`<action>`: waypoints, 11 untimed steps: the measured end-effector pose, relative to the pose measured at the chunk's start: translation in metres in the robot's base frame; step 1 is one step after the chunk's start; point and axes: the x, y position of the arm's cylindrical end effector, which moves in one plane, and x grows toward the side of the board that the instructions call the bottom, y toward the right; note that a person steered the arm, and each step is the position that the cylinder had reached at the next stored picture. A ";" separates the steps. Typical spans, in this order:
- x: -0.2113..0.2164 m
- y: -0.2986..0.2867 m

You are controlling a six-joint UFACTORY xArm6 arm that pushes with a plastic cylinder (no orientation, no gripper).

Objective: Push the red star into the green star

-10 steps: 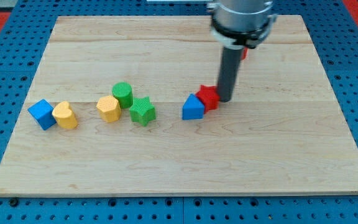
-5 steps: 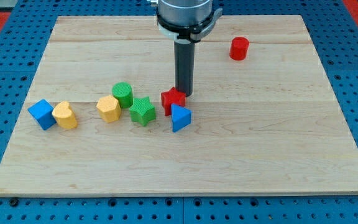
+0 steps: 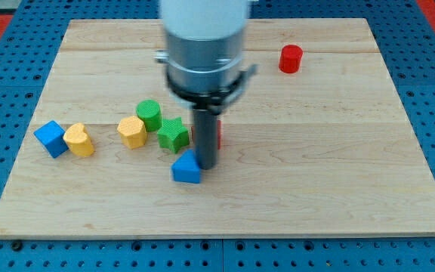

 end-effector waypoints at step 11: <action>-0.033 0.029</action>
